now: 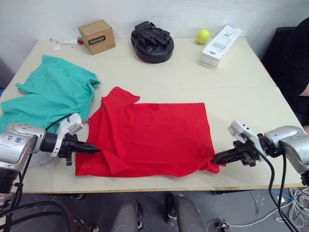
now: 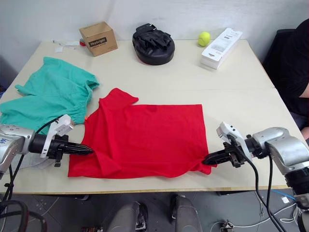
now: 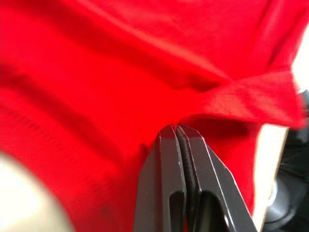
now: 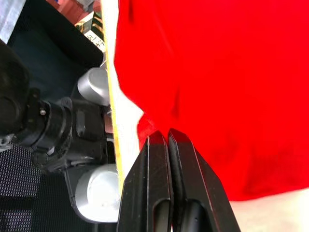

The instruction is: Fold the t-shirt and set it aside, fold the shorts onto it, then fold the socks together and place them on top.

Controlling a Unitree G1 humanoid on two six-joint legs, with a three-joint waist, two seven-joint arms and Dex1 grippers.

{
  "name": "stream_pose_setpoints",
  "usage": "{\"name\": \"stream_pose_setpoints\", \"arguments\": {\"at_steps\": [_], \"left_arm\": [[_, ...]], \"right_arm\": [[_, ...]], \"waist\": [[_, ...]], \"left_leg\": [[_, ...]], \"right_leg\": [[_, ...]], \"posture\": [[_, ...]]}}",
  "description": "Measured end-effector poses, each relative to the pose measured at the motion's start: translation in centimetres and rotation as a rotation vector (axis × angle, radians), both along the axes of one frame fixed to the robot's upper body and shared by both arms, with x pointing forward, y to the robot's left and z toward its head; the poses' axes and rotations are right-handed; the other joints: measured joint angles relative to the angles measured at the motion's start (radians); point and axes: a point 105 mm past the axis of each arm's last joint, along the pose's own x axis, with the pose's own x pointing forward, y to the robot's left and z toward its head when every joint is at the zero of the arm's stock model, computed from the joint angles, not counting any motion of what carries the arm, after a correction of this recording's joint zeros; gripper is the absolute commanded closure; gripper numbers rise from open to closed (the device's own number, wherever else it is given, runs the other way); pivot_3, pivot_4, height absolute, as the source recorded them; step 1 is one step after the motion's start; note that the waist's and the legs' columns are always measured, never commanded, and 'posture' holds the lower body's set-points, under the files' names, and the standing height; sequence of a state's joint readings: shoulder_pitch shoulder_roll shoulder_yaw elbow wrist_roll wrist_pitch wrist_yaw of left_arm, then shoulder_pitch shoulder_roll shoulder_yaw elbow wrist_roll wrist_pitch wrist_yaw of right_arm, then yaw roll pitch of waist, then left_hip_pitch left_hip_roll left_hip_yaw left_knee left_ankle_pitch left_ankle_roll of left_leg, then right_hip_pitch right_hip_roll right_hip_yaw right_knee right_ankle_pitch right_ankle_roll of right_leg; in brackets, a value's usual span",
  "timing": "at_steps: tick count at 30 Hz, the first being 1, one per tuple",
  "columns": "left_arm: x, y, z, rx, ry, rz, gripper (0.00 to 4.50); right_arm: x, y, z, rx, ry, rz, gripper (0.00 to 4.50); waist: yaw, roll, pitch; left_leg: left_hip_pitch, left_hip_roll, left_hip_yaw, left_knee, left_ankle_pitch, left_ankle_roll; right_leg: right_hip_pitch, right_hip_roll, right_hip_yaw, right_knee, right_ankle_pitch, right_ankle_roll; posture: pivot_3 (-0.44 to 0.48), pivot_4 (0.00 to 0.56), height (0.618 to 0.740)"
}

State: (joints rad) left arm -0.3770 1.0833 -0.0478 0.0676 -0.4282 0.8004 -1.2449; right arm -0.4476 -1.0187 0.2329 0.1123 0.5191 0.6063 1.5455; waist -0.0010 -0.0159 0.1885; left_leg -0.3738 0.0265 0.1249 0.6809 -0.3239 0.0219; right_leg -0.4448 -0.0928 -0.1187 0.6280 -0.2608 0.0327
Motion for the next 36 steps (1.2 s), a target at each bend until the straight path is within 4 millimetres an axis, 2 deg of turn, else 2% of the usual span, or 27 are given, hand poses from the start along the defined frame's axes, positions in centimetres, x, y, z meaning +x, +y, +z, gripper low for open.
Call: {"name": "stream_pose_setpoints", "arguments": {"at_steps": [11,18,19,21,24,27,29,32,33,34,36], "left_arm": [[2.1,0.7,-0.3,-0.061,-0.025,0.23,4.48],[2.8,1.3,-0.3,-0.032,-0.054,0.281,4.48],[2.9,1.3,-0.3,-0.026,-0.064,0.283,4.5],[3.0,1.3,-0.3,-0.021,-0.074,0.284,4.5],[3.2,1.2,-0.6,-0.028,-0.085,0.283,4.5],[3.4,1.2,-0.9,-0.035,-0.085,0.293,3.91],[3.5,1.1,-0.9,-0.042,-0.092,0.296,3.31],[3.7,1.3,0.0,-0.063,-0.134,0.307,2.37],[3.7,1.4,0.6,-0.067,-0.155,0.305,1.98],[3.5,1.3,1.4,-0.073,-0.187,0.291,1.72],[2.3,1.0,3.2,-0.082,-0.247,0.236,1.72]], "right_arm": [[2.9,0.1,0.6,0.035,-0.01,-0.08,4.5],[3.3,-1.0,-1.3,-0.07,-0.01,-0.089,4.5],[3.3,-1.1,-1.5,-0.081,-0.017,-0.08,4.19],[3.3,-1.2,-1.7,-0.09,-0.018,-0.074,3.89],[3.7,-1.1,-1.2,-0.092,-0.041,-0.067,2.99],[3.8,-1.0,-0.9,-0.086,-0.06,-0.057,1.93],[3.9,-0.7,-0.4,-0.061,-0.08,-0.056,1.24],[4.1,-0.2,1.3,-0.014,-0.169,-0.053,0.19],[4.1,-0.1,1.9,0.0,-0.203,-0.05,0.0],[4.0,0.0,2.5,0.01,-0.26,-0.044,0.0],[3.3,0.3,3.2,0.016,-0.371,-0.04,0.0]], "waist": [[0.001,0.0,0.0],[-0.001,0.0,0.0],[-0.001,0.0,0.0],[-0.001,0.0,0.0],[-0.001,0.0,0.0],[-0.001,0.0,0.0],[-0.001,0.0,0.0],[0.0,0.0,0.0],[0.0,0.0,0.0],[0.0,0.0,0.0],[0.0,0.0,0.0]], "left_leg": [[0.0,0.0,0.0,0.001,0.0,0.0],[0.0,0.0,0.0,0.001,0.0,-0.001],[0.0,0.0,0.0,0.001,0.0,-0.001],[0.0,0.0,0.0,0.001,0.0,-0.001],[0.0,0.0,0.0,0.001,0.0,-0.001],[0.0,0.0,0.0,0.001,0.0,-0.001],[0.0,0.0,0.0,0.001,0.0,-0.001],[0.0,0.0,0.0,0.001,0.0,-0.002],[0.0,0.0,0.0,0.001,-0.001,-0.002],[0.0,0.001,-0.001,0.001,-0.001,-0.002],[0.0,0.001,-0.001,-0.001,-0.002,-0.003]], "right_leg": [[0.0,0.0,0.0,0.001,0.0,0.0],[0.0,0.0,0.0,0.001,0.0,0.0],[0.0,0.0,0.0,0.001,0.0,0.0],[0.0,0.0,0.0,0.001,0.0,0.0],[0.0,0.0,0.0,0.001,0.0,0.0],[0.0,0.0,0.0,0.001,0.0,0.0],[0.0,0.0,0.0,0.001,0.0,0.0],[0.0,0.0,0.0,0.001,0.0,0.0],[0.0,0.0,0.0,0.001,0.0,0.0],[0.0,0.0,0.0,0.001,0.0,0.0],[0.0,0.0,0.0,0.0,0.0,0.0]], "posture": [[0.0,0.15,0.74],[0.0,0.15,0.74],[0.0,0.15,0.74],[0.0,0.15,0.74],[0.0,0.15,0.74],[0.0,0.15,0.74],[0.0,0.15,0.74],[0.0,0.15,0.74],[0.0,0.15,0.74],[0.0,0.15,0.74],[0.0,0.15,0.74]]}}
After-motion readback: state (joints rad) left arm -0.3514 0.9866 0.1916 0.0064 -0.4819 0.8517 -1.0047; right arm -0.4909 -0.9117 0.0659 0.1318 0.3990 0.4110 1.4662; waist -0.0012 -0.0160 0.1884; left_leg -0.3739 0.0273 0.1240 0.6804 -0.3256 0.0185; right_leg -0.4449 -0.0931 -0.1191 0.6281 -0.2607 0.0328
